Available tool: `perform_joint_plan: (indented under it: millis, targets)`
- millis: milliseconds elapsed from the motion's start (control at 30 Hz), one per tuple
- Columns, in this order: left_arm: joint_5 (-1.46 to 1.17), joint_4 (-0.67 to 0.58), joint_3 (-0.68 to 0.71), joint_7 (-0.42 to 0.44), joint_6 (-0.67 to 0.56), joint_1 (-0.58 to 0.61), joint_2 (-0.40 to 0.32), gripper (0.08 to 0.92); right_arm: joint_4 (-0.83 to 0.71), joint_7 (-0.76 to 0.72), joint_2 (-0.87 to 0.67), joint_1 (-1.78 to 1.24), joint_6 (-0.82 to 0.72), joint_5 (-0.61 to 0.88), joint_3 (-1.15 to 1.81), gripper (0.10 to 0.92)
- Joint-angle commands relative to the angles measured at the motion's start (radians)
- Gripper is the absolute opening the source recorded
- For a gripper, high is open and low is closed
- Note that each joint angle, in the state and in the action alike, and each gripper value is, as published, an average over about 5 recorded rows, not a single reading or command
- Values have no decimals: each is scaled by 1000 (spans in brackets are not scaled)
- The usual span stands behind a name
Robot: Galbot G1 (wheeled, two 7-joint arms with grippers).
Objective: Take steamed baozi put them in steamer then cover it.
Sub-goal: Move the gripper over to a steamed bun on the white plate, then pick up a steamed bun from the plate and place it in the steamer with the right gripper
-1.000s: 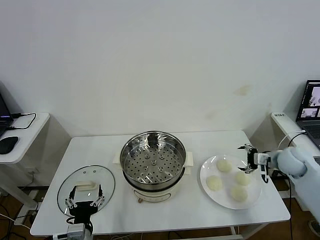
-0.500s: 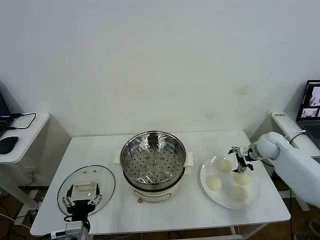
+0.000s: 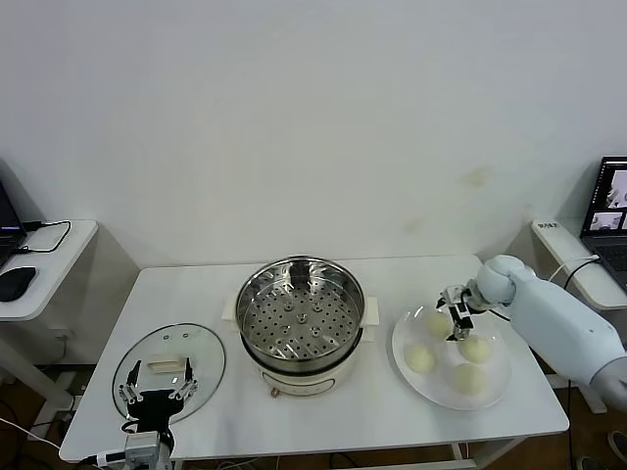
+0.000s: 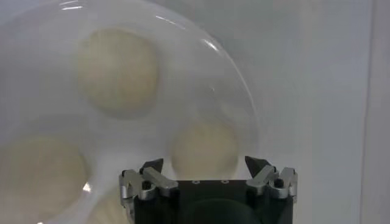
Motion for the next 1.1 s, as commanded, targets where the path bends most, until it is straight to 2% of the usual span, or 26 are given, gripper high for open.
perform_joint_plan:
  millis: [33, 400, 833, 1100]
  targets:
    - [1, 1, 1, -1, 1, -2, -1, 823, -32, -7, 22, 22, -6, 0, -31, 721]
    - [1, -4, 1, -2, 0, -1, 1, 823, 10, -7, -6, 30, -4, 25, -47, 583]
    - [-10, -14, 1, 0, -1, -4, 13, 823, 224, -15, -154, 280, -12, 236, -189, 587]
    - [-22, -23, -4, 1, -1, -2, 19, 823, 297, 15, -125, 536, -7, 422, -337, 594]
